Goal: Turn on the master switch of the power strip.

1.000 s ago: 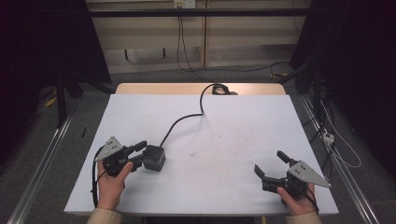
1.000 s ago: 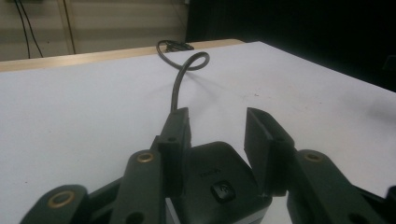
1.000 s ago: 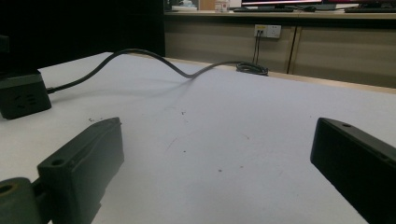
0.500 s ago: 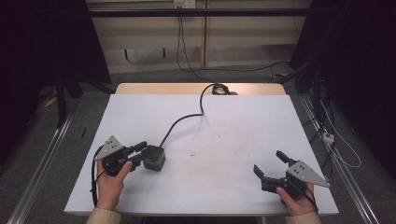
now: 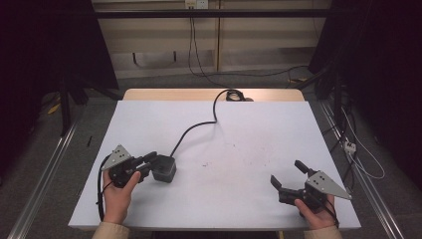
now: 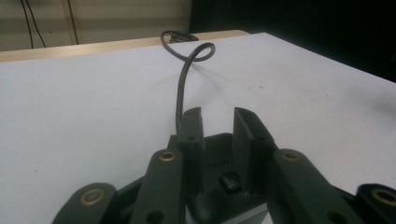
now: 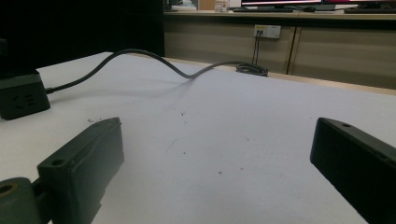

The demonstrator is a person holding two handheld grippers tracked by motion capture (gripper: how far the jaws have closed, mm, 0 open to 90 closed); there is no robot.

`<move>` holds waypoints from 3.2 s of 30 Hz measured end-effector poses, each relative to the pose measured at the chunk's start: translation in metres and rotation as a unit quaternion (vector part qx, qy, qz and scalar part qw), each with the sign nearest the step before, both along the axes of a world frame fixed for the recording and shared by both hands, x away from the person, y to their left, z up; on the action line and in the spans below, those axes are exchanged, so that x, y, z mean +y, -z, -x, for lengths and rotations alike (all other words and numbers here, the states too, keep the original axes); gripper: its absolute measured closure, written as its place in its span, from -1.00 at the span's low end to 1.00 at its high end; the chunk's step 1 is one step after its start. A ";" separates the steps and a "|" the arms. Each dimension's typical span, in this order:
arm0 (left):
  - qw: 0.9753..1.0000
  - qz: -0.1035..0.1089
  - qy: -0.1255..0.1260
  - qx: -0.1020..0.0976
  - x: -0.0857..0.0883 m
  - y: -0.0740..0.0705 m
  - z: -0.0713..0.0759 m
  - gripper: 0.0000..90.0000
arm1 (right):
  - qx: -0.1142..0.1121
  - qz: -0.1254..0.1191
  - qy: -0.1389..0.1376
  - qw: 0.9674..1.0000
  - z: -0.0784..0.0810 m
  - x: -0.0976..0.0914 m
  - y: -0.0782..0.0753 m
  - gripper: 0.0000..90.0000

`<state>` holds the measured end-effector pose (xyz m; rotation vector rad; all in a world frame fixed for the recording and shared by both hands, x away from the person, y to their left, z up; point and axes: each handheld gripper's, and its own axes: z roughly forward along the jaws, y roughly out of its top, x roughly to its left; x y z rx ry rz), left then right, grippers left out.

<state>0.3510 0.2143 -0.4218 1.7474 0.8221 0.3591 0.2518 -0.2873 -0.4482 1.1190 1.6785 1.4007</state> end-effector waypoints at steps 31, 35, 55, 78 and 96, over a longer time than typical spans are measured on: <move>0.999 -0.014 0.026 0.013 -0.002 0.000 0.003 0.92 | -0.001 -0.001 0.001 1.000 -0.001 0.000 0.000 -0.95; 0.999 -0.018 0.028 0.014 -0.002 0.000 0.003 0.96 | -0.001 -0.002 0.002 1.000 0.000 0.000 0.000 -0.95; 0.998 -0.034 0.038 0.027 -0.004 0.002 0.003 1.00 | 0.000 -0.002 0.003 1.000 0.001 -0.001 0.000 -0.95; 0.998 -0.047 0.038 0.033 -0.005 0.006 0.002 1.00 | -0.002 0.002 0.006 1.000 0.001 -0.002 -0.001 -0.95; 0.997 -0.057 0.037 0.030 -0.006 0.007 0.003 1.00 | -0.003 0.001 0.007 1.000 0.001 -0.002 -0.001 -0.95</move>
